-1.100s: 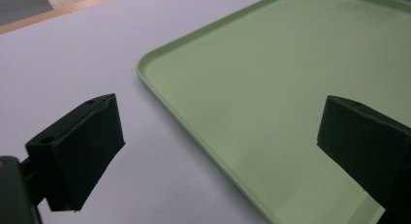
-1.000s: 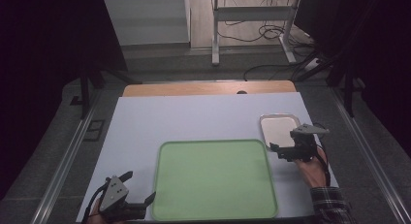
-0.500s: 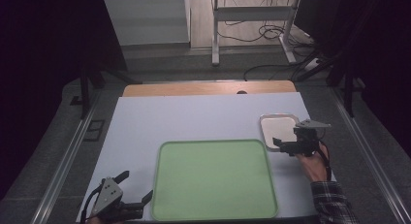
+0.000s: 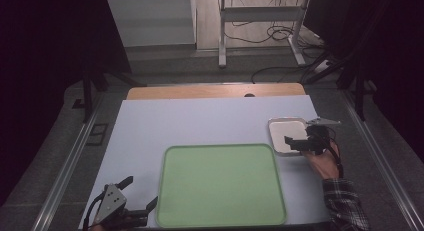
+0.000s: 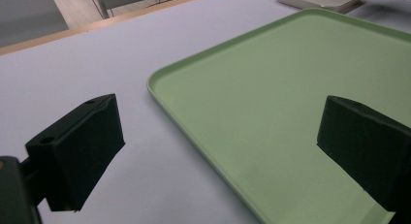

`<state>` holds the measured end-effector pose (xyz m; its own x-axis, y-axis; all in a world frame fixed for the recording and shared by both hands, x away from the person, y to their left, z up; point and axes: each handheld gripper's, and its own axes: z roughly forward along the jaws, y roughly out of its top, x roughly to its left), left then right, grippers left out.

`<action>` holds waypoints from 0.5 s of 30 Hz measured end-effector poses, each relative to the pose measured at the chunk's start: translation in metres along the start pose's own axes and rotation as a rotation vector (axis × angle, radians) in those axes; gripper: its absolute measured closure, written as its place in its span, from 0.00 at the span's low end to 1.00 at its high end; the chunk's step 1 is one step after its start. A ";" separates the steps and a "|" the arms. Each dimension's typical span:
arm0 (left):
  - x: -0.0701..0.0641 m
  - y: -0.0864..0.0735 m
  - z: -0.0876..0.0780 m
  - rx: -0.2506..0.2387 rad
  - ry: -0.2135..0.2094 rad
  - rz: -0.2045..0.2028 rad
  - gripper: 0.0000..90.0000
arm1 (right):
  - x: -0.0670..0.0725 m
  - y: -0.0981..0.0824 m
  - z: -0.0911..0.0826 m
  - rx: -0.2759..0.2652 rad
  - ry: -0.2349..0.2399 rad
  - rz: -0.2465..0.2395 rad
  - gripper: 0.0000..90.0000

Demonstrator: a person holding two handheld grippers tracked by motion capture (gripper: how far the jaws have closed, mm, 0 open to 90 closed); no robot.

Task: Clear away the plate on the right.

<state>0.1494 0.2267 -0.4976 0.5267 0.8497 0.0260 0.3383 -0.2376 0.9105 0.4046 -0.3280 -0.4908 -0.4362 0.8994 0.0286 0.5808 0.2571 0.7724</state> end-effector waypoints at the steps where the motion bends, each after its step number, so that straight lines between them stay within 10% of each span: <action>1: 0.000 0.000 0.000 0.000 0.000 0.000 0.03 | -0.002 0.001 0.001 0.005 -0.001 0.006 0.00; 15: 0.001 0.000 0.000 0.001 -0.003 -0.004 0.03 | -0.032 0.008 0.012 0.076 -0.023 0.087 0.21</action>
<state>0.1498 0.2273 -0.4976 0.5279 0.8491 0.0215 0.3408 -0.2349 0.9103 0.4315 -0.3511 -0.4928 -0.3667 0.9271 0.0781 0.6667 0.2033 0.7170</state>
